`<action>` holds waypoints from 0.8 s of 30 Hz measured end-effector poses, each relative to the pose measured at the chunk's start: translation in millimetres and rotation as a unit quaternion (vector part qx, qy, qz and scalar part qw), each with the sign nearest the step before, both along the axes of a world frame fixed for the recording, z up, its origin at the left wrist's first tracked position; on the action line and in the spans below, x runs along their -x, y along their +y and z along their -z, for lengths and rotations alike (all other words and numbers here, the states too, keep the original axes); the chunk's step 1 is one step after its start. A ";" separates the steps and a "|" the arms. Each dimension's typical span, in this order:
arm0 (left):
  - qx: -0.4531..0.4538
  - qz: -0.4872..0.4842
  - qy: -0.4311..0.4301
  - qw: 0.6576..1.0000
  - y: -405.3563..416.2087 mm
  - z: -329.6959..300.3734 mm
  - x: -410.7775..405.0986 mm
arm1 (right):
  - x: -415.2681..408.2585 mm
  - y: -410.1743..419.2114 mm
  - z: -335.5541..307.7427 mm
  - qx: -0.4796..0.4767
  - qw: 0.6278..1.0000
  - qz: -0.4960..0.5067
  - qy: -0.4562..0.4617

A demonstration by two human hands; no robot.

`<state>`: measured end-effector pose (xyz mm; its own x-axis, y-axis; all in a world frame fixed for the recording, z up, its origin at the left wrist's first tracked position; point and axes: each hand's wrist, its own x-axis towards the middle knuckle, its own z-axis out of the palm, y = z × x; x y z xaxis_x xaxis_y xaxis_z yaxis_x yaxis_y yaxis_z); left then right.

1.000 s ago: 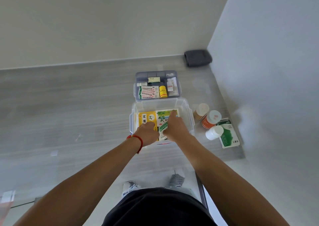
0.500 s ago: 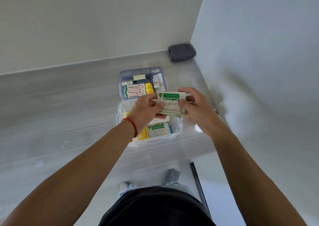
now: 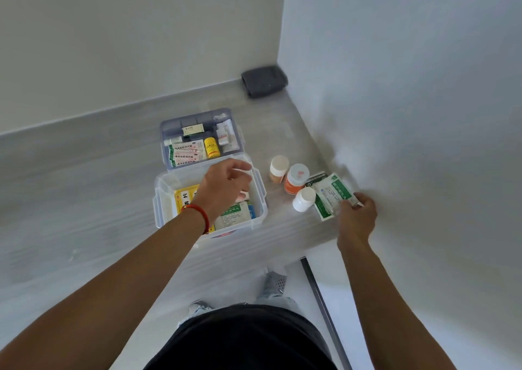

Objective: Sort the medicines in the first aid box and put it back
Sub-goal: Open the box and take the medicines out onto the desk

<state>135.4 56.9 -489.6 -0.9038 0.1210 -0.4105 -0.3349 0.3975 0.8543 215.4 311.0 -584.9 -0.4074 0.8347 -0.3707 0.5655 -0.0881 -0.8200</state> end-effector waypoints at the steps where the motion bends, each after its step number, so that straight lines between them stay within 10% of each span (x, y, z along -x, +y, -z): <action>1: 0.017 -0.002 0.004 1.000 -5.0 2.3 -0.2 | 2.8 -0.9 5.5 -0.003 1.000 -0.003 -0.010; 10: 0.206 -0.003 0.031 0.978 -62.5 23.1 -9.0 | -7.9 -10.5 -21.4 -0.123 0.961 -0.221 -0.109; 14: 0.267 0.045 -0.011 0.963 -77.4 30.8 -9.8 | -15.0 -50.1 -68.7 -0.165 0.946 -0.278 0.036; 18: 0.253 -0.004 0.025 0.967 -84.2 26.4 -13.5 | 12.6 -124.8 -97.2 -0.069 0.852 -0.505 0.122; 22: 0.265 -0.094 0.277 0.919 -102.8 19.3 -31.4 | 53.0 -200.9 -76.9 -0.081 0.706 -0.691 -0.135; 24: 0.295 -0.111 0.268 0.910 -114.7 27.0 -38.6 | 62.4 -221.9 -65.4 -0.112 0.678 -0.695 -0.212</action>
<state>174.0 -57.8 -516.6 -0.9687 -0.1875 0.1625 -0.0603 0.8132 0.5788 153.1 89.1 -519.5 -0.7546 -0.1907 -0.6279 0.1652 0.8709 -0.4629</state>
